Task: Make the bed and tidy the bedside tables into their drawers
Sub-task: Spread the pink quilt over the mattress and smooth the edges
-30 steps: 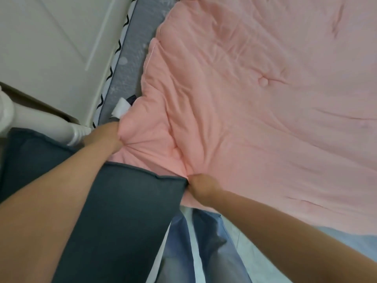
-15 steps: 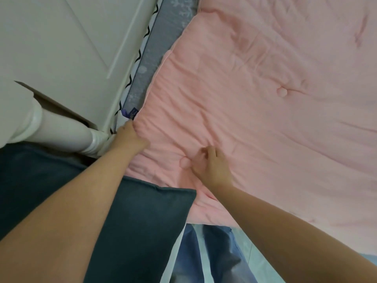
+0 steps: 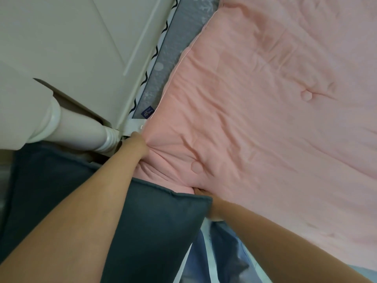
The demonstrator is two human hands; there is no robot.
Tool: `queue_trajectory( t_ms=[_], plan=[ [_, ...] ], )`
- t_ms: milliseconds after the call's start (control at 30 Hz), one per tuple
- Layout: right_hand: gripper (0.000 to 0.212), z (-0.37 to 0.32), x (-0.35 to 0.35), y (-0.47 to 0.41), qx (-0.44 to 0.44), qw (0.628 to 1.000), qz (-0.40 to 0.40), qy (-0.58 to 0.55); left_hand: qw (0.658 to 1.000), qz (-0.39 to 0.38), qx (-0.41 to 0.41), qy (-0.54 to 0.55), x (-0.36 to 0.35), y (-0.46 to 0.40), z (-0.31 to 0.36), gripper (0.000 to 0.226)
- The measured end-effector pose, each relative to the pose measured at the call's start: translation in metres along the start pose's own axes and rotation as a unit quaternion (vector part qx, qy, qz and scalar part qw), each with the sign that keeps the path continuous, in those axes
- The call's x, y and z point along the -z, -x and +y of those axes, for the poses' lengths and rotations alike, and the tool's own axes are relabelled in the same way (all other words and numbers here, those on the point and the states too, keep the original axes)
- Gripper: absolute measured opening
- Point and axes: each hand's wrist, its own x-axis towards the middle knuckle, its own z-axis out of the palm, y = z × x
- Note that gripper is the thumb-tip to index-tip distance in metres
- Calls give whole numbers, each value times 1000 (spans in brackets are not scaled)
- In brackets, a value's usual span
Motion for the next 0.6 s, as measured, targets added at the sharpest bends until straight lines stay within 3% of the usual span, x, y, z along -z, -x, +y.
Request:
queue_trajectory(
  t_ms=[67, 167, 233, 300, 433, 533, 600],
  plan=[
    [72, 3, -25, -10, -23, 999, 13, -41, 998, -43, 24, 44, 1, 2, 0, 54],
    [54, 0, -42, -23, -111, 961, 55, -246, 996, -72, 21, -39, 7, 7, 1, 64],
    [44, -5, -32, -36, -157, 920, 34, -357, 991, -104, 41, -70, 8, 14, 3, 76],
    [46, -13, -19, -55, -187, 898, 74, -391, 980, -164, 78, -81, 3, 19, 4, 84],
    [44, -10, -31, -65, -169, 908, 7, -384, 957, -228, 90, -153, -13, 8, -3, 89],
    [33, -7, -30, -44, -132, 928, 45, -345, 969, -185, 105, -125, -19, 4, 0, 80],
    [19, 0, -27, -31, -103, 932, 30, -345, 979, -128, 78, -138, -21, 3, 4, 96]
  ],
)
